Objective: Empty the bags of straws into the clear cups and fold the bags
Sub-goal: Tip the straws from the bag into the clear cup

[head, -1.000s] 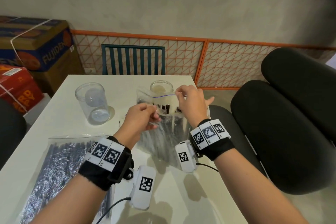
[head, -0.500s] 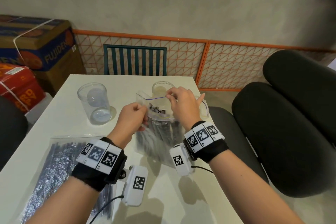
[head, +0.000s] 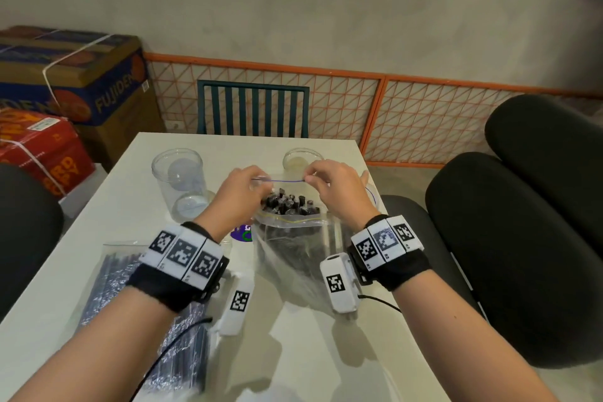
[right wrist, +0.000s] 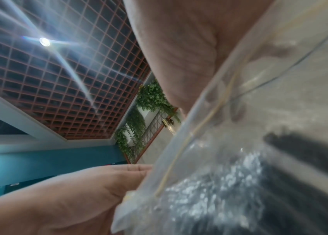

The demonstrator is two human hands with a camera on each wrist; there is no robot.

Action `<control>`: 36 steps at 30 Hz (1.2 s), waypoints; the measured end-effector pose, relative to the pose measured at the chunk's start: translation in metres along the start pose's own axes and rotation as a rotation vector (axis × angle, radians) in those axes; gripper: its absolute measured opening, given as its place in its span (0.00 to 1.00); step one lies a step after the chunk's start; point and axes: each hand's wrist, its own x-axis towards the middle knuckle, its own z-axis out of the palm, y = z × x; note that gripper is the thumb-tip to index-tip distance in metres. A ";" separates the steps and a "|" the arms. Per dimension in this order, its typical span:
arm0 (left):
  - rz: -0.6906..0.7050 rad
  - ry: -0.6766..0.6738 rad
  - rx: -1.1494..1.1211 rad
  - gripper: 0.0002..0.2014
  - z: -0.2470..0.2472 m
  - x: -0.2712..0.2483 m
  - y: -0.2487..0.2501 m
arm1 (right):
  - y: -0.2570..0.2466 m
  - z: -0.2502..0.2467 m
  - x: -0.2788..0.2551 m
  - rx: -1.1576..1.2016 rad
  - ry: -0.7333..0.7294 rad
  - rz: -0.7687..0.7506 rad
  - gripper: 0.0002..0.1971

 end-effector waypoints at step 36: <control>-0.579 -0.236 -1.306 0.15 0.050 -0.008 -0.019 | 0.030 -0.008 -0.051 0.720 -0.192 0.635 0.24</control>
